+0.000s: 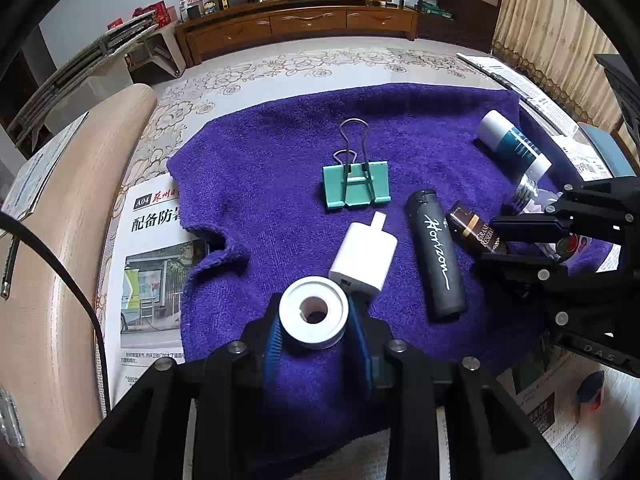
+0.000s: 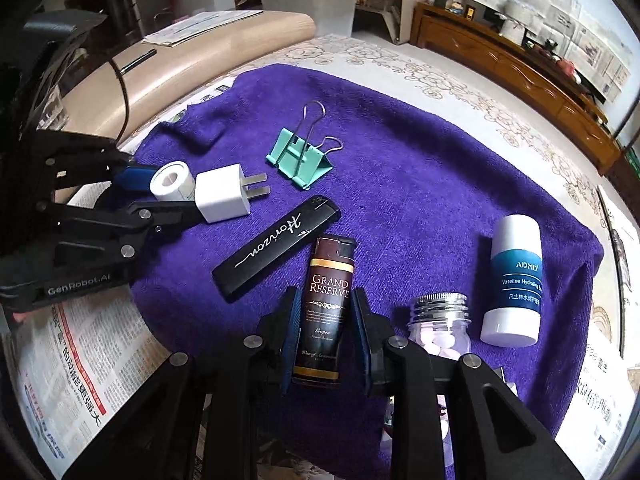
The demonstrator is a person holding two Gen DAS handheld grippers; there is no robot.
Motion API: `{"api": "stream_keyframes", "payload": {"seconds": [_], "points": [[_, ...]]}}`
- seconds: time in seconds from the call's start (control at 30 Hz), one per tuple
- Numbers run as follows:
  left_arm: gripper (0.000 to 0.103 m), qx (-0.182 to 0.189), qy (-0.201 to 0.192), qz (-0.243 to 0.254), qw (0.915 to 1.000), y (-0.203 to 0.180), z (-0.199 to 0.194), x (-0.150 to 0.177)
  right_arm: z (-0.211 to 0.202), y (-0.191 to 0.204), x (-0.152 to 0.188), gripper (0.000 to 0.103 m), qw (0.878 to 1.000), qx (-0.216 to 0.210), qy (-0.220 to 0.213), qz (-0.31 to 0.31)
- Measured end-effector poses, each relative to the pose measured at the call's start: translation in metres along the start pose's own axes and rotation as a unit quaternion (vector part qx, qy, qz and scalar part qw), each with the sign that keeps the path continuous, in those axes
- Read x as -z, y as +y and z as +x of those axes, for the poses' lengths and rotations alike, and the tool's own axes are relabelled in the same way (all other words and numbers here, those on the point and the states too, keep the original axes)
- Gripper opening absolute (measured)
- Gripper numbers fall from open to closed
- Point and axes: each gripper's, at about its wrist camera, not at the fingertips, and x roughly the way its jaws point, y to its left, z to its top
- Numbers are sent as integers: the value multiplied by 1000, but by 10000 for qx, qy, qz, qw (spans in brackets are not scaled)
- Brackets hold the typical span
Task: Organize rigid objects
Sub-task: 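Carry the tape roll and Grand Reserve bottle onto the towel and release both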
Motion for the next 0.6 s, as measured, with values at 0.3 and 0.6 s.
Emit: {"api": "stream_keyframes", "payload": {"seconds": [0.3,0.6], "points": [[59,55,80,74,9999,-9,-5,1,-3,-1,4,44,9998,-165,-54,-98],[82,23,-209,48,9998,-18,-40,6,-28,-4,13,74,9989,-343,-284,122]]}}
